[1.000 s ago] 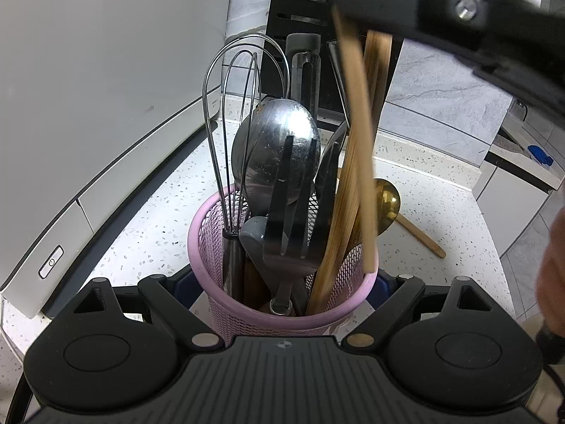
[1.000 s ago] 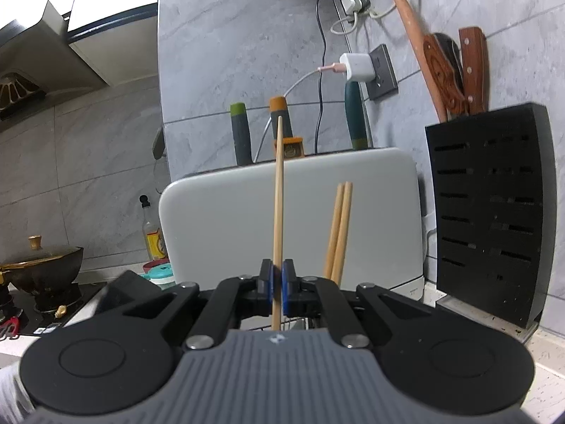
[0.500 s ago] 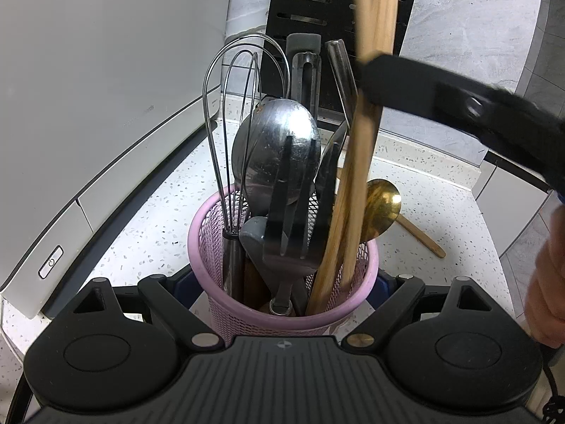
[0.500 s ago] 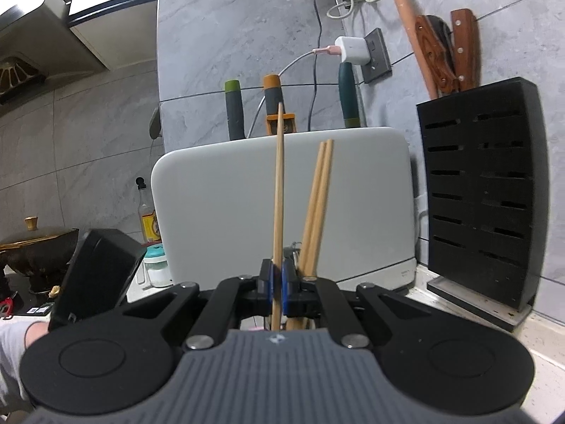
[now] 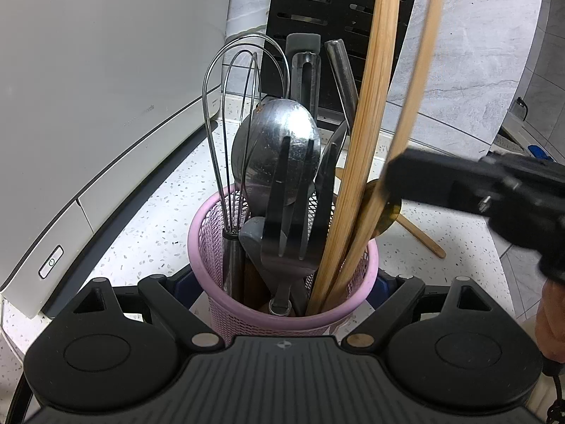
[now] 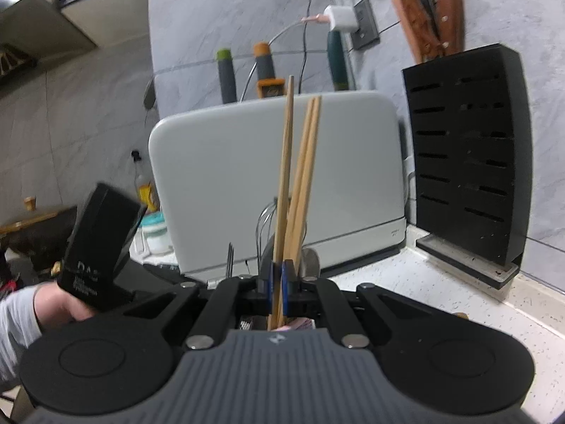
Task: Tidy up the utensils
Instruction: 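Lower the chopstick into the pink cup and open the right gripper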
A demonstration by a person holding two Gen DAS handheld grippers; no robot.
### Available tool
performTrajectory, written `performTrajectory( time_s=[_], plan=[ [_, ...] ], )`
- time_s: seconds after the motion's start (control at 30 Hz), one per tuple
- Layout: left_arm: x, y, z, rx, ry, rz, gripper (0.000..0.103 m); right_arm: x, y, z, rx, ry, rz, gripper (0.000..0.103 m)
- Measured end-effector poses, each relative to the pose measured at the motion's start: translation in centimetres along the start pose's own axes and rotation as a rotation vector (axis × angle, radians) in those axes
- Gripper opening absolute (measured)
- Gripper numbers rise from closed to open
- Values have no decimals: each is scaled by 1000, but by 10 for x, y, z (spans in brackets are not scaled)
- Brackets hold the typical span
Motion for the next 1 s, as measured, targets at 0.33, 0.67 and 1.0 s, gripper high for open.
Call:
performTrajectory(
  time_s=[0.33, 0.67, 1.0],
  plan=[
    [0, 0, 0, -1, 0, 0, 103, -9, 0, 12, 14, -88, 9, 0],
    [0, -1, 0, -5, 3, 2, 103, -11, -3, 11, 3, -151, -8, 1],
    [0, -2, 0, -4, 4, 0, 103, 1, 23, -11, -101, -267, -42, 19]
  ],
)
Point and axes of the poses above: each gripper's, at about its wrist camera, not at the fingertips, and z roughly the way its jaws point, y to its right, x to its top, the point moved 9 cm from there along z, roughly the way its jaws point, and after that the axes turned 2 degrees about -x, right-handed, at the moved point
